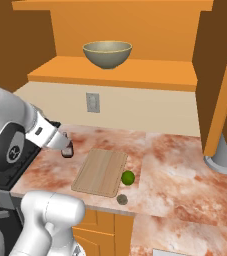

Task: Open the cabinet. Place the bowl and condiment on the counter. Then place the lime and garlic on the cutting board.

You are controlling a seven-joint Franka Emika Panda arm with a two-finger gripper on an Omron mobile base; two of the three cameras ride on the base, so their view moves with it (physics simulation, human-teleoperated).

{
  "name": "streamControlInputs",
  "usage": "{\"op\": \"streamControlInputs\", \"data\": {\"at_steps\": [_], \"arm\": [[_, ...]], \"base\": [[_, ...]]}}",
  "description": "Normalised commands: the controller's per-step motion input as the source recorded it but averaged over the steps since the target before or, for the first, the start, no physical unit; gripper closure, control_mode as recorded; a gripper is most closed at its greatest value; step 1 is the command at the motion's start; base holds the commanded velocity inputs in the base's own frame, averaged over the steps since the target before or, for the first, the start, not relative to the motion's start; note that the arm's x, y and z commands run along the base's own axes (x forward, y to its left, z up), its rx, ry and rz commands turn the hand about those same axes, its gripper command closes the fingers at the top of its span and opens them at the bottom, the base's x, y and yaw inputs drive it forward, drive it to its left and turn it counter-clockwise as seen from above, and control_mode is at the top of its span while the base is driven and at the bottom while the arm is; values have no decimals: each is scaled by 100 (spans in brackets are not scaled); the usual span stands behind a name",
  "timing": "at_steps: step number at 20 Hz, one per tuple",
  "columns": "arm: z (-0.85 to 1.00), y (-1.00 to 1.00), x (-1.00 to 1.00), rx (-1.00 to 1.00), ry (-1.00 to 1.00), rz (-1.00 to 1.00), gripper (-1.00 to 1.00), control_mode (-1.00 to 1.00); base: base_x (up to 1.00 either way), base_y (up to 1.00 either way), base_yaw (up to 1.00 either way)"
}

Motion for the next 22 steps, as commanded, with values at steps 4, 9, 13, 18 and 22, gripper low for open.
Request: {"op": "streamControlInputs", "data": {"at_steps": [4, 9, 13, 18, 22], "arm": [[40, -48, -12, 9, 0, -7, -100, -100], [31, -20, -2, 13, 0, -8, -100, -100], [21, 0, 0, 10, -1, -15, -100, -100], [18, 0, 0, 10, -1, -17, -100, -100], [20, -5, 0, 9, -4, -8, -100, -100]], "base": [[0, 0, 0], [0, 0, 0], [0, 0, 0], [0, 0, 0], [0, 0, 0]]}}
